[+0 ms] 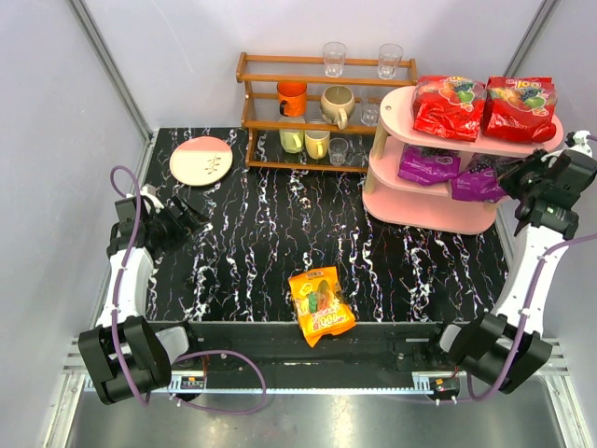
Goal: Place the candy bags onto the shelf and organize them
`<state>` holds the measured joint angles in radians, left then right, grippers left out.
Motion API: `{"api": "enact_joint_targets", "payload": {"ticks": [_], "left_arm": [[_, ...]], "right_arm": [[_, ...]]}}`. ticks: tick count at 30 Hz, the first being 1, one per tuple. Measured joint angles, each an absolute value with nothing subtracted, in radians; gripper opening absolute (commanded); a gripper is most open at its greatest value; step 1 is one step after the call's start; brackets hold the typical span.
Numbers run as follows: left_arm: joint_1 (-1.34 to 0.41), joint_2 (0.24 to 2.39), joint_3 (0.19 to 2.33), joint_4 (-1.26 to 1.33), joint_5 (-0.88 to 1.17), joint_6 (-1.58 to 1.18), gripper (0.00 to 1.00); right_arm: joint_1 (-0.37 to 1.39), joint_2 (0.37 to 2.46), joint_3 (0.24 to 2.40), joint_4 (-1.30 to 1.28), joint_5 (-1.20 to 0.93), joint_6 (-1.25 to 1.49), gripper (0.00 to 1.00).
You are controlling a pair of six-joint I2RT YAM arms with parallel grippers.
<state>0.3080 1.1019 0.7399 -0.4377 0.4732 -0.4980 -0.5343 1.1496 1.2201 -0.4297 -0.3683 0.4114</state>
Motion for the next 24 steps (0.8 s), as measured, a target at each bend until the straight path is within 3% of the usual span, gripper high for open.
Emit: {"api": "enact_joint_targets", "payload": {"ticks": [24], "left_arm": [[0.308,1.102,0.74,-0.425,0.476,-0.498,0.99]], "right_arm": [[-0.639,1.356,1.232,-0.285,-0.651,0.44,0.0]]}}
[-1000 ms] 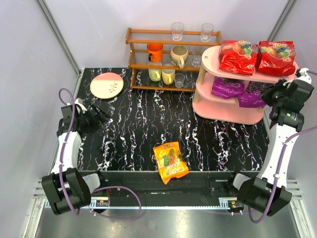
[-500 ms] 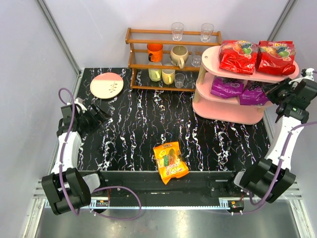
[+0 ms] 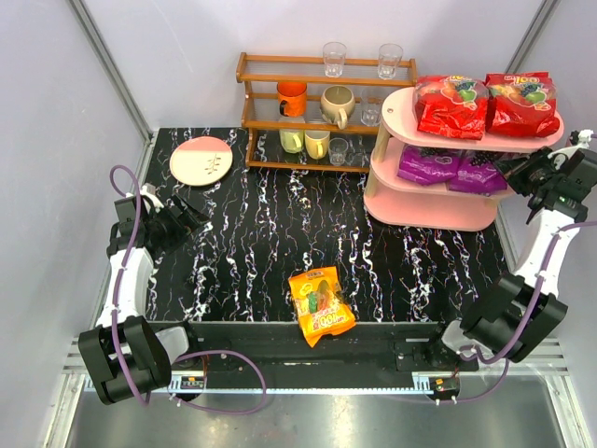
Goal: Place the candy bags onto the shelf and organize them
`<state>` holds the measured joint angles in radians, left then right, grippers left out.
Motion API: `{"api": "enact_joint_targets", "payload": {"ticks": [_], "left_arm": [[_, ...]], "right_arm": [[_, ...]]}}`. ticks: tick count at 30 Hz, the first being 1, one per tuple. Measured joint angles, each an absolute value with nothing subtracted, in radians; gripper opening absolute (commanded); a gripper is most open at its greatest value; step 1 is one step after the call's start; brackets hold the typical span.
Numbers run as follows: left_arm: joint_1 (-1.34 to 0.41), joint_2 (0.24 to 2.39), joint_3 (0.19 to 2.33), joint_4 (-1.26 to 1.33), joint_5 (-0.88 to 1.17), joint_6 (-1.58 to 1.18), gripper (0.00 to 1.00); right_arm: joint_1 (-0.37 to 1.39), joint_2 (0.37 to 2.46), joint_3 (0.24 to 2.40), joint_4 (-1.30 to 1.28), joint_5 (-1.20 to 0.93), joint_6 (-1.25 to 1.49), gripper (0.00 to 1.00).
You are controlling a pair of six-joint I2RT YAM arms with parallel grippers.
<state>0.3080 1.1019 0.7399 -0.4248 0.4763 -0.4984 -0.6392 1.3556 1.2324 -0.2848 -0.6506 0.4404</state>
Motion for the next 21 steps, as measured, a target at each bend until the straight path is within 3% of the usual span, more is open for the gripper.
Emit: {"api": "enact_joint_targets", "payload": {"ticks": [12,14,15,16,18,21], "left_arm": [[0.308,1.102,0.74,-0.423,0.498,-0.506,0.99],[0.308,1.102,0.74,-0.423,0.501,-0.506,0.99],[0.308,1.102,0.74,-0.423,0.503,-0.506,0.99],[0.308,1.102,0.74,-0.423,0.505,-0.506,0.99],[0.308,1.102,0.74,-0.422,0.506,-0.506,0.99],[0.308,1.102,0.74,-0.421,0.507,-0.506,0.99]], "right_arm": [[-0.648,1.398,1.254,-0.286,-0.66,0.427,0.01],[-0.649,1.404,1.257,-0.286,-0.668,0.425,0.19],[-0.649,1.405,1.257,-0.286,-0.669,0.426,0.39],[-0.651,1.406,1.257,-0.287,-0.667,0.429,0.46],[-0.653,1.406,1.256,-0.292,-0.662,0.434,0.58],[-0.653,1.402,1.253,-0.288,-0.656,0.44,0.63]]}}
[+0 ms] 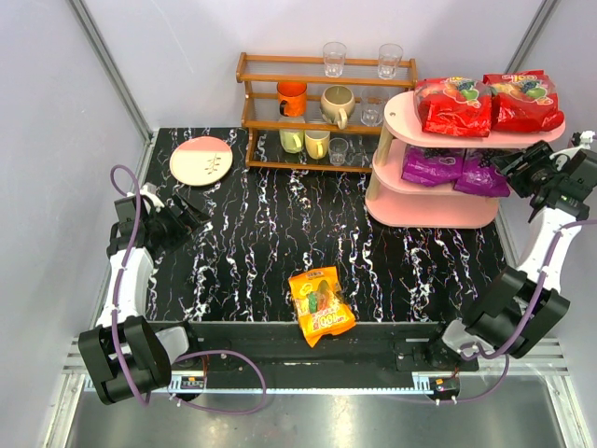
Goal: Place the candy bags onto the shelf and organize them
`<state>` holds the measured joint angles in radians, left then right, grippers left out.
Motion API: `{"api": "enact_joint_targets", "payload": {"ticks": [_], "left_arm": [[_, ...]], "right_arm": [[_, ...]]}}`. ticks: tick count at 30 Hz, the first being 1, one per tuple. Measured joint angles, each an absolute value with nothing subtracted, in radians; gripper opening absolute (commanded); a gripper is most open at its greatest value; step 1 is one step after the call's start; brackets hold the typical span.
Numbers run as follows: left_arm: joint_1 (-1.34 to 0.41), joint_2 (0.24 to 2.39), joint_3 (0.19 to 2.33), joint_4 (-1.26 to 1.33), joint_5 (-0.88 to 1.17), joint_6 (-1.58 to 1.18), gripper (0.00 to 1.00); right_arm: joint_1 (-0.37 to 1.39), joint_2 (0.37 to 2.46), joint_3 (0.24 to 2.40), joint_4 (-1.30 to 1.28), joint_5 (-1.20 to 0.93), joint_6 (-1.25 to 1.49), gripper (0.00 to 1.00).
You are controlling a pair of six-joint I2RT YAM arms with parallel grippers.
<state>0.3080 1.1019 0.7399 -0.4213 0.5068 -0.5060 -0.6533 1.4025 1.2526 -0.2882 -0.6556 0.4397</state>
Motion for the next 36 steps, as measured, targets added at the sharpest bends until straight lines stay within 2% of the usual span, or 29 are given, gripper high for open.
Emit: {"api": "enact_joint_targets", "payload": {"ticks": [4,11,22,36], "left_arm": [[0.308,1.102,0.74,-0.415,0.51,-0.506,0.99],[0.308,1.102,0.74,-0.413,0.518,-0.507,0.99],[0.308,1.102,0.738,-0.401,0.524,-0.517,0.99],[0.308,1.102,0.738,-0.401,0.525,-0.517,0.99]], "right_arm": [[-0.653,1.375,1.227,-0.27,-0.646,0.462,0.68],[-0.645,1.292,1.148,-0.192,-0.629,0.531,0.72],[-0.642,1.171,1.061,-0.145,-0.601,0.607,0.74],[-0.641,1.071,1.046,-0.177,-0.406,0.619,0.78]]}}
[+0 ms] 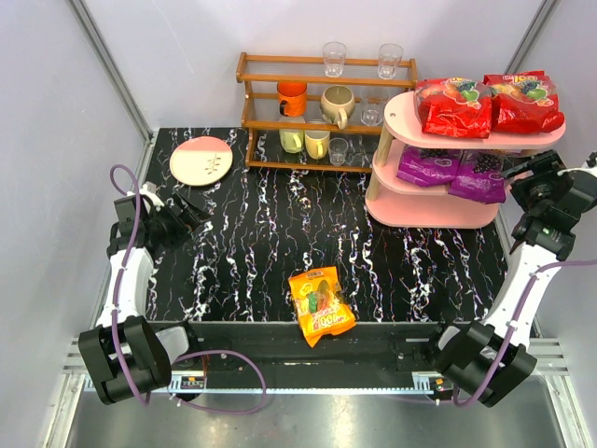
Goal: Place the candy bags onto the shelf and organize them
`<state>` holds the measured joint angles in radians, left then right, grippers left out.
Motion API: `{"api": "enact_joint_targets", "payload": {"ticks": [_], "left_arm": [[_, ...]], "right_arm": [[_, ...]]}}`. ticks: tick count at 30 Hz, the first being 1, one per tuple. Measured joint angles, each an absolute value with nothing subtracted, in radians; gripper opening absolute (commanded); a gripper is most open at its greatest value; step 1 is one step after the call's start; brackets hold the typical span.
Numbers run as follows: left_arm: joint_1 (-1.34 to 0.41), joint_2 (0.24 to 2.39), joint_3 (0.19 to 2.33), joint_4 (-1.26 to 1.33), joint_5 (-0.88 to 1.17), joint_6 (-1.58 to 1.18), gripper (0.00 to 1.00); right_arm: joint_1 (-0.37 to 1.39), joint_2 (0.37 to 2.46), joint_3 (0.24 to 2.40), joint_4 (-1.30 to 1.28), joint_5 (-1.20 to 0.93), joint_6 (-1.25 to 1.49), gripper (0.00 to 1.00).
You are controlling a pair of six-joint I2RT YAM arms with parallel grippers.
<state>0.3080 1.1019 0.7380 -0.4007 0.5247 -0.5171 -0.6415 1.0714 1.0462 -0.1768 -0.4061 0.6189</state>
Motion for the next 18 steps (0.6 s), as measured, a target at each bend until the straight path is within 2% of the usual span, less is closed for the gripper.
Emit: {"api": "enact_joint_targets", "payload": {"ticks": [8,15,18], "left_arm": [[0.309,1.102,0.738,-0.402,0.512,-0.516,0.99],[0.309,1.102,0.738,-0.403,0.499,-0.516,0.99],[0.309,1.102,0.738,-0.403,0.496,-0.516,0.99]], "right_arm": [[-0.641,1.071,1.025,-0.204,-0.314,0.642,0.8],[-0.646,1.084,1.02,-0.208,-0.29,0.708,0.77],[-0.659,1.084,1.02,-0.206,-0.29,0.735,0.67]]}}
